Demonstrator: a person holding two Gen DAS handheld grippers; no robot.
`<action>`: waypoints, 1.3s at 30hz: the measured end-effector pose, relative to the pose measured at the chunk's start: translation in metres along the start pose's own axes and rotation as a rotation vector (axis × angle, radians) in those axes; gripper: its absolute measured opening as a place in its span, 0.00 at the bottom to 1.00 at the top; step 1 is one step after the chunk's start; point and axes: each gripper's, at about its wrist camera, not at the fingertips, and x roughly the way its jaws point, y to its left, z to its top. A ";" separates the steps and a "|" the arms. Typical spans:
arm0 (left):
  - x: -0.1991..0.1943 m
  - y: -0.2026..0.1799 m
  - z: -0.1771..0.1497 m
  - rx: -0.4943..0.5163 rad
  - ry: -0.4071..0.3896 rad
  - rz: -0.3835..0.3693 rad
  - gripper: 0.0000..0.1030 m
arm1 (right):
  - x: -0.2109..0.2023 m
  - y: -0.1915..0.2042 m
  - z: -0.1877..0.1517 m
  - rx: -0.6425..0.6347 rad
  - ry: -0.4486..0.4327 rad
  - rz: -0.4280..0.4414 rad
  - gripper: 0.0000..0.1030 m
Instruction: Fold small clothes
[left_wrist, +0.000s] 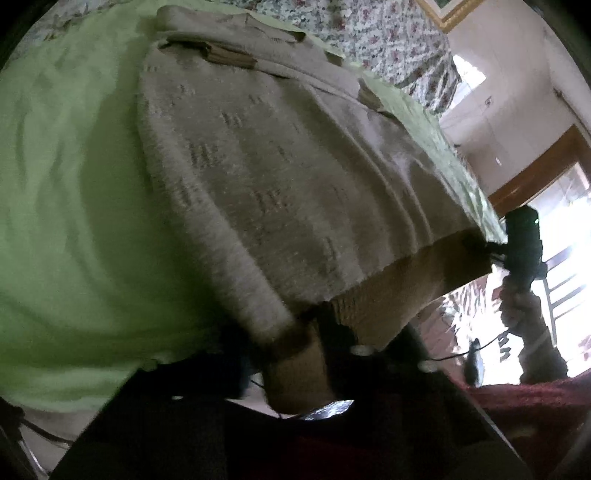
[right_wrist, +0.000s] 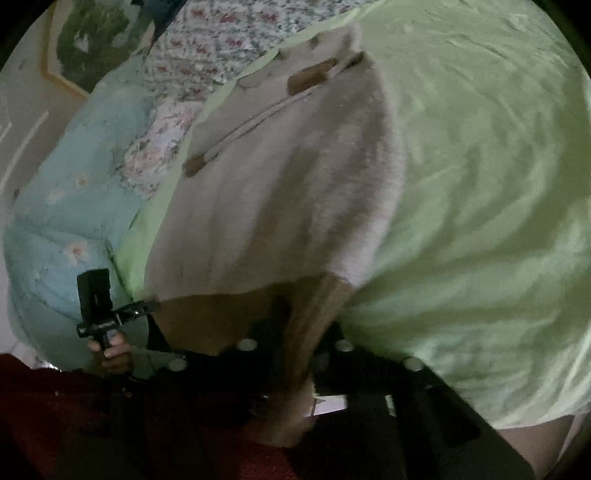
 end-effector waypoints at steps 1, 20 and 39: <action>0.000 0.002 -0.001 -0.003 0.006 -0.007 0.11 | -0.003 -0.001 0.000 0.003 -0.010 -0.002 0.09; -0.101 -0.013 0.051 -0.047 -0.356 -0.146 0.05 | -0.060 0.015 0.042 0.063 -0.292 0.314 0.08; -0.050 0.068 0.288 -0.166 -0.474 0.004 0.05 | 0.044 0.021 0.307 0.044 -0.368 0.163 0.08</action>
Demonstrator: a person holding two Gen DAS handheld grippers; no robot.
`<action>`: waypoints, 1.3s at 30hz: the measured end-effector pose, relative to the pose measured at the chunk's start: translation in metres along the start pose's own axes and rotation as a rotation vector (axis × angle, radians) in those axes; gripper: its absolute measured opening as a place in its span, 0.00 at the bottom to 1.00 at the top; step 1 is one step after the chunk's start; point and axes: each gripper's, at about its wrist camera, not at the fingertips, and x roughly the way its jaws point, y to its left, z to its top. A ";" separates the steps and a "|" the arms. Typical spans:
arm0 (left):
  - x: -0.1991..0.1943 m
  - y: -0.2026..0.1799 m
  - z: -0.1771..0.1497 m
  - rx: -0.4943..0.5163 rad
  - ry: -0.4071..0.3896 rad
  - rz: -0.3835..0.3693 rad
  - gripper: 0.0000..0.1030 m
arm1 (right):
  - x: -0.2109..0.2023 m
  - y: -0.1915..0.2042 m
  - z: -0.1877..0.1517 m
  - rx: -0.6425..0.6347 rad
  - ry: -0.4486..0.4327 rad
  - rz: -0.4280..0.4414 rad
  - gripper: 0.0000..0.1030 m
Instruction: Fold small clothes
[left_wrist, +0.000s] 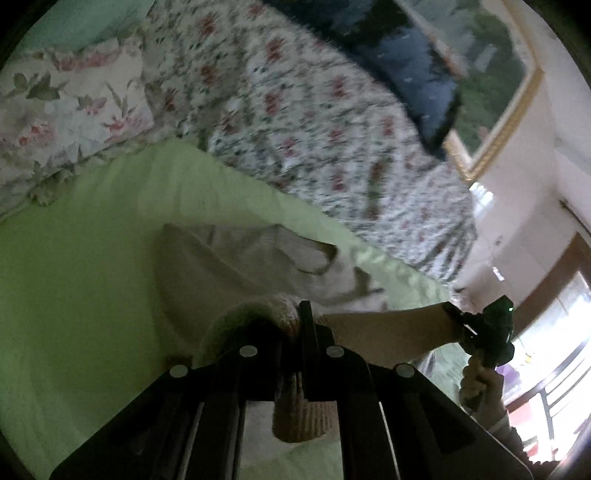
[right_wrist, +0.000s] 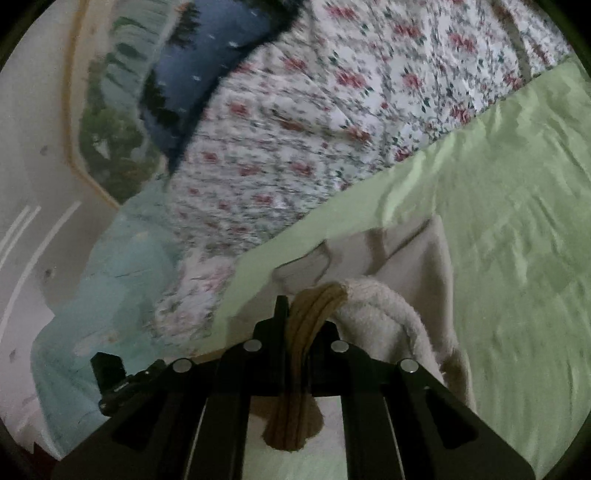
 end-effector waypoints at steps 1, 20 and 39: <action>0.010 0.003 0.003 0.002 0.008 0.013 0.05 | 0.013 -0.006 0.006 0.005 0.012 -0.011 0.08; 0.081 0.015 -0.052 0.043 0.209 -0.002 0.53 | 0.058 -0.048 0.004 -0.029 0.024 -0.217 0.51; 0.183 0.027 0.029 0.143 0.247 0.291 0.31 | 0.172 -0.043 0.035 -0.325 0.275 -0.422 0.45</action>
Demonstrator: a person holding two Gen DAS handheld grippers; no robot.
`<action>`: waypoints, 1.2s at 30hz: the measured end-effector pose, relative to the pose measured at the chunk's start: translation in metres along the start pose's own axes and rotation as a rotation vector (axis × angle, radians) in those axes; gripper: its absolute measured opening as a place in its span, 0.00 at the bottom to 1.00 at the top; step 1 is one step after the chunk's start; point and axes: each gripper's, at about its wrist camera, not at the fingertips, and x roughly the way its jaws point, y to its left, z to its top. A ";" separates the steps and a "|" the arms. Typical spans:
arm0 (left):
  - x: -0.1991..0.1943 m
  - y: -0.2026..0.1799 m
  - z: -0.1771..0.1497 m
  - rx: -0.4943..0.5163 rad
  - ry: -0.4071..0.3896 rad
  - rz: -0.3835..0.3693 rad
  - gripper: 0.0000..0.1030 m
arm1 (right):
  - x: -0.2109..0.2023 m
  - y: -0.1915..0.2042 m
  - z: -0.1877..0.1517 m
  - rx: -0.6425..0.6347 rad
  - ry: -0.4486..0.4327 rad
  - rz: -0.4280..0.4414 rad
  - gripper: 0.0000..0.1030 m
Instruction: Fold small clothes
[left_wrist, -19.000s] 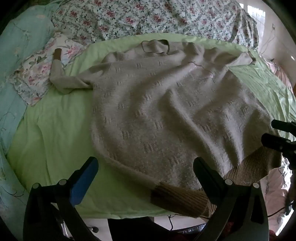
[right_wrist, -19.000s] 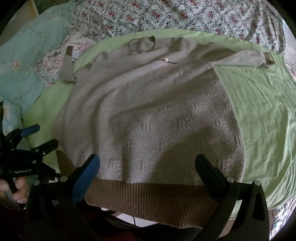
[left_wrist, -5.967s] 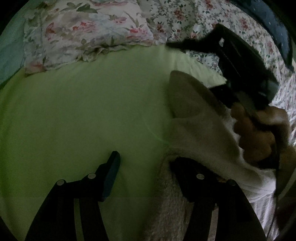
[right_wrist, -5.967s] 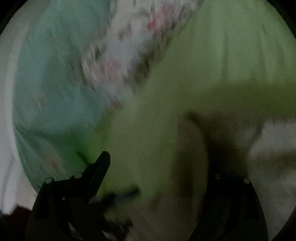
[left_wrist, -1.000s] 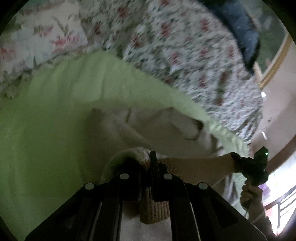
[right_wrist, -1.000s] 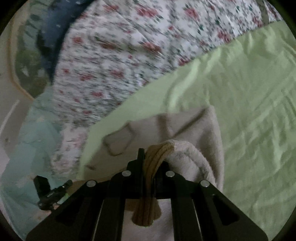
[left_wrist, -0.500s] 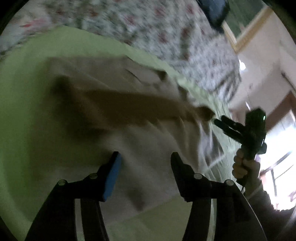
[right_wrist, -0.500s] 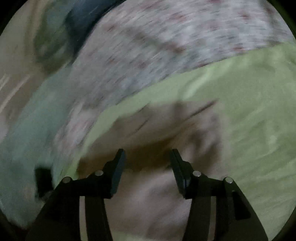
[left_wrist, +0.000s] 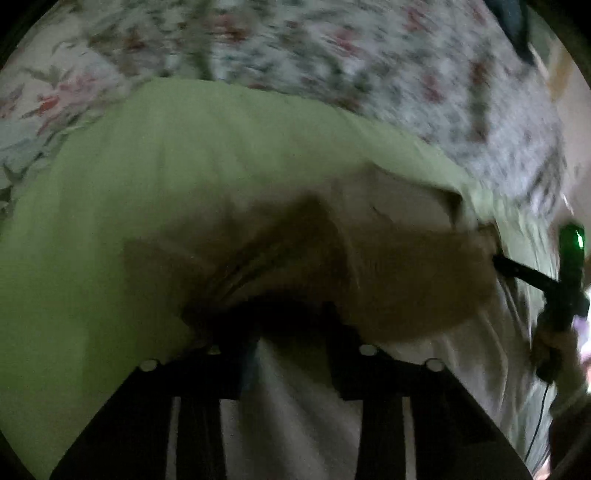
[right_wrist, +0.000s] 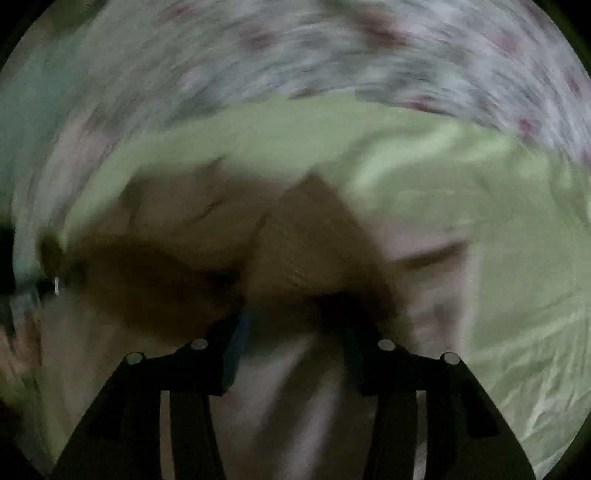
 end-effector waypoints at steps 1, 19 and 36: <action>-0.005 0.010 0.008 -0.042 -0.026 0.015 0.31 | -0.003 -0.012 0.005 0.057 -0.031 0.009 0.45; -0.119 -0.008 -0.133 -0.225 -0.093 -0.179 0.58 | -0.099 0.026 -0.112 0.200 -0.121 0.144 0.48; -0.118 -0.014 -0.229 -0.418 -0.036 -0.264 0.66 | -0.122 0.059 -0.188 0.253 -0.070 0.228 0.51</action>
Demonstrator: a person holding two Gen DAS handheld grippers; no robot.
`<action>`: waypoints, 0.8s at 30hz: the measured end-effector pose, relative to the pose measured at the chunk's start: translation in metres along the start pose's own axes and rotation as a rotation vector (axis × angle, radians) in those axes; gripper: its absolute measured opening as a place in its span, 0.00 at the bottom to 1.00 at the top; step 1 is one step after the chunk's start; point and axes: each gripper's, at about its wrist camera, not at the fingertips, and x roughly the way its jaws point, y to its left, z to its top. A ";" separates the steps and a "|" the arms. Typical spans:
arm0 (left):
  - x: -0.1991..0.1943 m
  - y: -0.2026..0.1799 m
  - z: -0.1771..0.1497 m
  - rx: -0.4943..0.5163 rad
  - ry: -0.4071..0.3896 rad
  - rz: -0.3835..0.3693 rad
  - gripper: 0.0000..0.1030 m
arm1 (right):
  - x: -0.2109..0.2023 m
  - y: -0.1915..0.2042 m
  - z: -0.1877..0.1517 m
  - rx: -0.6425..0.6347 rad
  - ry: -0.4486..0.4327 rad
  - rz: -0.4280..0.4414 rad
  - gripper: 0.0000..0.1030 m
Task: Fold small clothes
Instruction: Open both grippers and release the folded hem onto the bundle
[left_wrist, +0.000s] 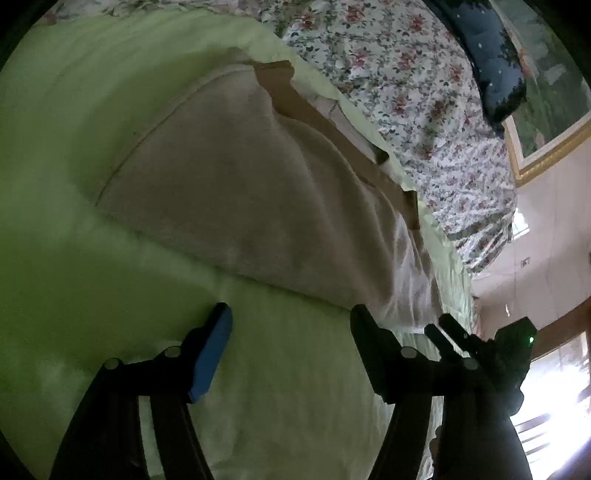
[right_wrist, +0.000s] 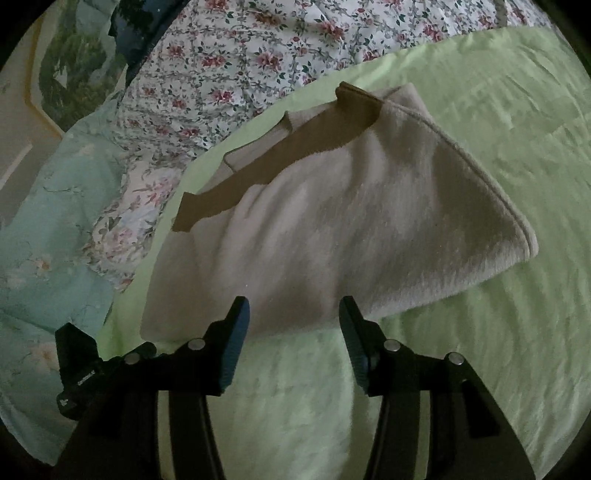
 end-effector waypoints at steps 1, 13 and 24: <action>0.002 0.000 0.003 -0.006 -0.004 0.004 0.66 | 0.000 0.000 -0.001 0.001 0.004 0.002 0.51; 0.016 0.025 0.069 -0.096 -0.168 0.157 0.64 | 0.003 0.003 0.014 -0.013 0.000 0.024 0.51; 0.015 -0.054 0.096 0.117 -0.223 0.189 0.08 | 0.016 -0.012 0.074 -0.043 -0.019 0.029 0.51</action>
